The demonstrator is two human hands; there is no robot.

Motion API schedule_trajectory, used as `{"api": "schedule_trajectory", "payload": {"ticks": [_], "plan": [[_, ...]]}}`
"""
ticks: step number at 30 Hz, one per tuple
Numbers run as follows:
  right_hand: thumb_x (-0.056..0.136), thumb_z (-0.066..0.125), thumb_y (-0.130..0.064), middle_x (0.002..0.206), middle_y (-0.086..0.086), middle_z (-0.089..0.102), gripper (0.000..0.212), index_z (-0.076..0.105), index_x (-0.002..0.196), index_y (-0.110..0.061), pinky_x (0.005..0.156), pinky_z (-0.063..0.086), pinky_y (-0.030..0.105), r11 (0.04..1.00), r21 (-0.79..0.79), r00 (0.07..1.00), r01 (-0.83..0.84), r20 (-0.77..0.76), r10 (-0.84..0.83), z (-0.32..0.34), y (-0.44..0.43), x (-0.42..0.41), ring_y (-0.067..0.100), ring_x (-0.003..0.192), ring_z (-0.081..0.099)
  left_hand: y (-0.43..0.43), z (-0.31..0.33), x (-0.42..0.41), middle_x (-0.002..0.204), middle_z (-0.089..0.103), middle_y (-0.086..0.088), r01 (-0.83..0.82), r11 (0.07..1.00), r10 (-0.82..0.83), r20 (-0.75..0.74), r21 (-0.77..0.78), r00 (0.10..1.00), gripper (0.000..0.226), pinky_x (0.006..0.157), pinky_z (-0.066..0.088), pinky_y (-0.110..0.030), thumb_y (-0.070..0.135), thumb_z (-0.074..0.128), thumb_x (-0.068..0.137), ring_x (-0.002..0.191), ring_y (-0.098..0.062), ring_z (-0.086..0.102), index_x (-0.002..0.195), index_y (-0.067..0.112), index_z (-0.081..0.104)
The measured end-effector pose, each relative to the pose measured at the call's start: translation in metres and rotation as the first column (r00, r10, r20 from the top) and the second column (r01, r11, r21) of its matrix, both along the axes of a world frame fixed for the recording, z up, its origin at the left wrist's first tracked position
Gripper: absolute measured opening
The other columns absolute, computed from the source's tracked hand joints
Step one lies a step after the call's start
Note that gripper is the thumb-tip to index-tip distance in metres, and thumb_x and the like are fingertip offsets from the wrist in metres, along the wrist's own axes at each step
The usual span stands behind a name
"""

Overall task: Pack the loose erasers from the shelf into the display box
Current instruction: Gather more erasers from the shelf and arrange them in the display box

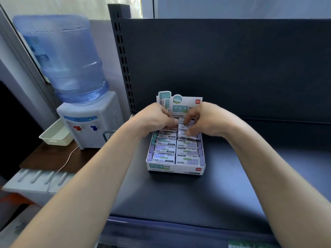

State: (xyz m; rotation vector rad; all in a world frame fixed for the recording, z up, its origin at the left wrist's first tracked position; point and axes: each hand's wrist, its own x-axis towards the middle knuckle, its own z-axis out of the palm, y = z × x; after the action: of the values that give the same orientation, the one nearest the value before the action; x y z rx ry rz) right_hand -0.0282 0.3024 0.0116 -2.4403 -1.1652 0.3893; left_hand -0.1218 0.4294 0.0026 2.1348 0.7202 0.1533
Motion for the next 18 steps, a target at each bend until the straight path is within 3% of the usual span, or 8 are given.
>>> {"api": "schedule_trajectory", "payload": {"ticks": [2,7,15,18], "plan": [[0.072,0.080,-0.018,0.070,-0.011,0.050,0.022,0.070,0.091,-0.022,0.057,0.038,0.022,1.000,0.027,0.999,-0.009,-0.050,0.010,-0.001,-0.002,0.004,0.006,0.064,0.047,-0.001,-0.004,0.003,0.073,0.068,0.000,-0.066,0.997,0.067,0.055,-0.027,0.996,0.018,0.054,0.046,-0.020,0.025,0.067,0.086,0.057,-0.010,0.057,0.084,0.009,0.073],[0.077,0.070,-0.006,0.071,-0.007,0.057,0.012,0.069,0.080,-0.017,0.053,0.037,0.021,0.987,0.124,0.993,0.098,-0.081,-0.089,-0.008,-0.006,0.013,0.008,0.065,0.051,-0.008,-0.010,0.006,0.075,0.068,-0.001,-0.100,0.995,0.100,0.098,-0.003,0.990,0.010,0.067,0.051,-0.027,0.015,0.078,0.074,0.061,-0.013,0.057,0.079,0.011,0.071],[0.078,0.073,-0.012,0.074,-0.007,0.059,0.010,0.069,0.084,-0.019,0.056,0.041,0.022,0.969,0.161,0.980,0.186,-0.104,-0.170,-0.016,-0.005,0.016,0.010,0.065,0.053,-0.004,-0.008,0.001,0.059,0.065,-0.001,-0.060,0.990,0.073,0.107,-0.126,0.992,0.004,0.042,0.041,-0.013,0.006,0.076,0.075,0.038,-0.005,0.049,0.075,0.009,0.073],[0.077,0.074,-0.015,0.072,-0.012,0.055,0.015,0.070,0.090,-0.020,0.065,0.041,0.022,0.971,0.169,0.983,0.167,-0.106,-0.151,-0.015,-0.005,0.014,0.005,0.063,0.051,-0.005,-0.011,0.002,0.060,0.064,-0.002,-0.059,0.992,0.073,0.120,-0.110,0.990,0.004,0.043,0.042,-0.015,0.008,0.076,0.075,0.037,-0.006,0.045,0.075,0.011,0.074]]}}
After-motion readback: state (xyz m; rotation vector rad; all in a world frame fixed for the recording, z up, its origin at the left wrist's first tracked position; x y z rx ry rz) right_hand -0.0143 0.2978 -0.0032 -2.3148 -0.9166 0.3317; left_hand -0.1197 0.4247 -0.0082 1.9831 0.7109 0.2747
